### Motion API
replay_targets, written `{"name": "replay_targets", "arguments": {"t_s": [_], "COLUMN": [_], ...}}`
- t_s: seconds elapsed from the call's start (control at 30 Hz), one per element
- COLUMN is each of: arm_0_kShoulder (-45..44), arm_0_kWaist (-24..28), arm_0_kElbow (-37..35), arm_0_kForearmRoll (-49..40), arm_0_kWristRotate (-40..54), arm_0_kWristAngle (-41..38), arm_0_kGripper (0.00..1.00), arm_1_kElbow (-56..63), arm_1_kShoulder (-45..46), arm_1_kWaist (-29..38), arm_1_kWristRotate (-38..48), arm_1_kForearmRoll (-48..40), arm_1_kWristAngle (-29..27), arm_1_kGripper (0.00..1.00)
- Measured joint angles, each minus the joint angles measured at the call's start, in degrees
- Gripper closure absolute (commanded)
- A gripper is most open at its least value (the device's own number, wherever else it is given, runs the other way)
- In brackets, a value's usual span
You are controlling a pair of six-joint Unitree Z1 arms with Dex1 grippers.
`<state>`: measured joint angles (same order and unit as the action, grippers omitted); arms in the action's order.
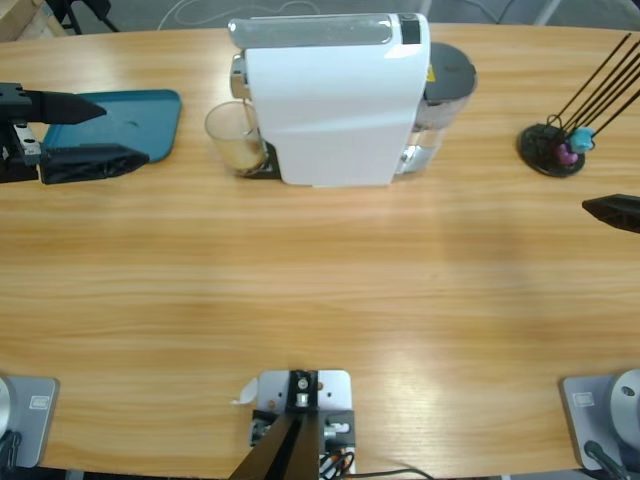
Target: Pour coffee
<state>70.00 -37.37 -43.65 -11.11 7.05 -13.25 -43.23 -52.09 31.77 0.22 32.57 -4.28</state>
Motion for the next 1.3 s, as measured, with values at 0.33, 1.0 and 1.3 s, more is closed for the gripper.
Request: {"name": "replay_targets", "arguments": {"t_s": [0.33,1.0,1.3], "arm_0_kShoulder": [-0.1,-0.5,-0.5], "arm_0_kWaist": [0.0,0.0,0.0], "arm_0_kElbow": [0.6,0.6,1.5], "arm_0_kForearmRoll": [0.0,0.0,0.5], "arm_0_kWristRotate": [0.0,0.2,0.7], "arm_0_kWristAngle": [0.0,0.0,0.0], "arm_0_kGripper": [0.000,0.000,0.000], "arm_1_kElbow": [0.0,0.0,0.0], "arm_1_kShoulder": [0.0,-0.1,-0.1], "arm_1_kWaist": [0.8,0.8,0.9], "arm_1_kWristRotate": [0.0,0.0,0.0], "arm_1_kForearmRoll": [0.0,0.0,0.0], "arm_1_kWristAngle": [0.0,0.0,0.0], "arm_1_kGripper": [0.000,0.000,0.000]}}
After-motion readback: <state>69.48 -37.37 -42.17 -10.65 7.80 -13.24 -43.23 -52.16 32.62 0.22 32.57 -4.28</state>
